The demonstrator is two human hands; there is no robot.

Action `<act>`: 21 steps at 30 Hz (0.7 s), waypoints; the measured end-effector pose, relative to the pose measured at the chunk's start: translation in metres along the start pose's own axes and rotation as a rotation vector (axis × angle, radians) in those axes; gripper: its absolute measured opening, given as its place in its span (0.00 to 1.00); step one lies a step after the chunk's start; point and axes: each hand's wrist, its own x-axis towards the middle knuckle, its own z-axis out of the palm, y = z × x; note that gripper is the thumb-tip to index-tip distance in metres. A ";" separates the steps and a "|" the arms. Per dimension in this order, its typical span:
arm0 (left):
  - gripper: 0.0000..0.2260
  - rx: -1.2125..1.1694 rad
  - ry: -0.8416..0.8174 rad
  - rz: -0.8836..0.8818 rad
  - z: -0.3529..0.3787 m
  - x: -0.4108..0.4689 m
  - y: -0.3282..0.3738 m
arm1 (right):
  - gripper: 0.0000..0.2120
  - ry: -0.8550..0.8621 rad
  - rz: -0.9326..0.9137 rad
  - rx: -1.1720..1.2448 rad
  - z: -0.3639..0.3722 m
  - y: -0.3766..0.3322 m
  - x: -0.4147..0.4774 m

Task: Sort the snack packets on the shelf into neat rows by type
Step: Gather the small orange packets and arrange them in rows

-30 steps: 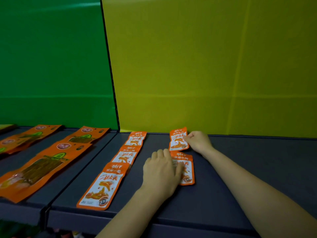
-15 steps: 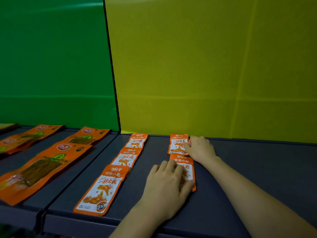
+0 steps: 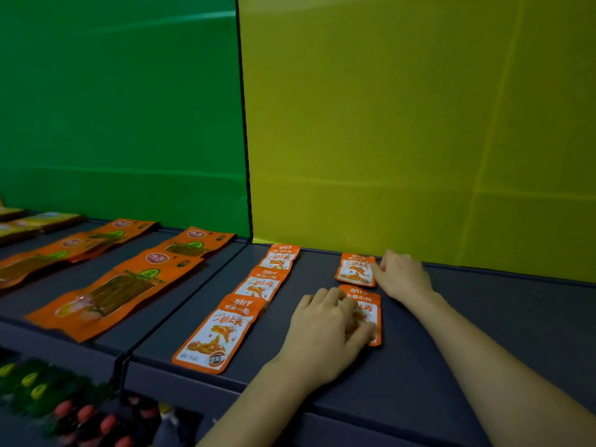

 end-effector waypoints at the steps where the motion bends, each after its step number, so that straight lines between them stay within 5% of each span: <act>1: 0.20 0.020 0.041 -0.017 -0.003 -0.001 -0.002 | 0.15 0.016 -0.028 0.013 -0.007 -0.001 -0.001; 9: 0.17 0.180 0.166 -0.234 -0.094 -0.073 -0.074 | 0.05 0.132 -0.459 0.306 -0.066 -0.064 -0.082; 21: 0.17 0.465 0.165 -0.659 -0.200 -0.349 -0.231 | 0.05 -0.143 -0.863 0.481 0.011 -0.277 -0.254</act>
